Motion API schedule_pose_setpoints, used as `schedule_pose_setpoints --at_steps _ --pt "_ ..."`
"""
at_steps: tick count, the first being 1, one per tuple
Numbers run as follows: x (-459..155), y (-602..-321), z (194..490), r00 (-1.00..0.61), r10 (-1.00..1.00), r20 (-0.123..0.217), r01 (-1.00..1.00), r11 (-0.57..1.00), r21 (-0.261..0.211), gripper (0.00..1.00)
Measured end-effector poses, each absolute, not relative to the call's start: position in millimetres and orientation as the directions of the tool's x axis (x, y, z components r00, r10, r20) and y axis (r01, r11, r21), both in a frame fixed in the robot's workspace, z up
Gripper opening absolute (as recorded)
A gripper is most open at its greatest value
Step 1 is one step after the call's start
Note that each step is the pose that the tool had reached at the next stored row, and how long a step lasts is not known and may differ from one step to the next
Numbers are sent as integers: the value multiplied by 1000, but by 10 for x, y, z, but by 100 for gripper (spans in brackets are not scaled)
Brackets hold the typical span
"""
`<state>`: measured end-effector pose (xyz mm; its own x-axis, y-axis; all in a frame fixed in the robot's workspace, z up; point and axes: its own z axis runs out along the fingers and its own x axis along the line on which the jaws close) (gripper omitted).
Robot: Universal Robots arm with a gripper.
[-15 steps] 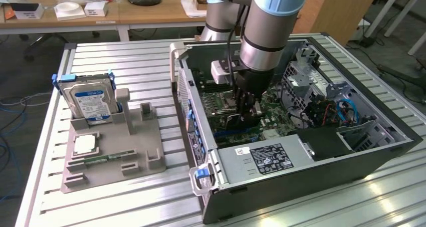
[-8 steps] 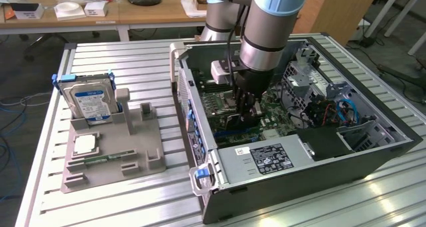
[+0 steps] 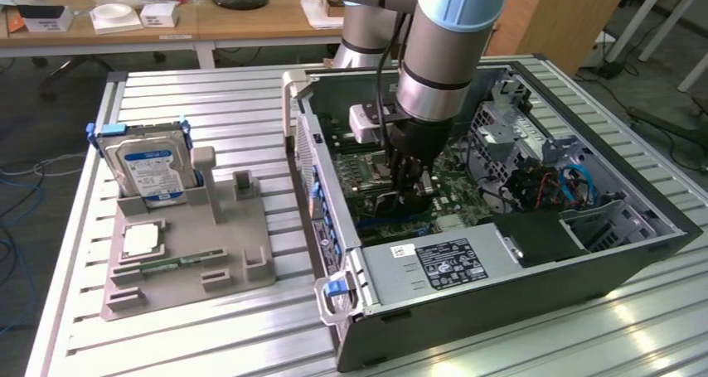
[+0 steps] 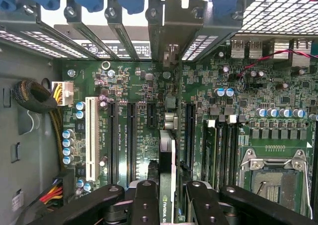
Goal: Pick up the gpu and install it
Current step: 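Insert the gpu into the slot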
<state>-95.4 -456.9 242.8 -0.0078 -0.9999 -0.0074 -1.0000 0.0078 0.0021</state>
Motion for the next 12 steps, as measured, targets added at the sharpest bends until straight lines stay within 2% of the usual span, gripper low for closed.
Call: schedule_pose_setpoints --at_steps 12 --pt "-975 -4569 2352 -8 -1000 -8 -1000 8 2 26"
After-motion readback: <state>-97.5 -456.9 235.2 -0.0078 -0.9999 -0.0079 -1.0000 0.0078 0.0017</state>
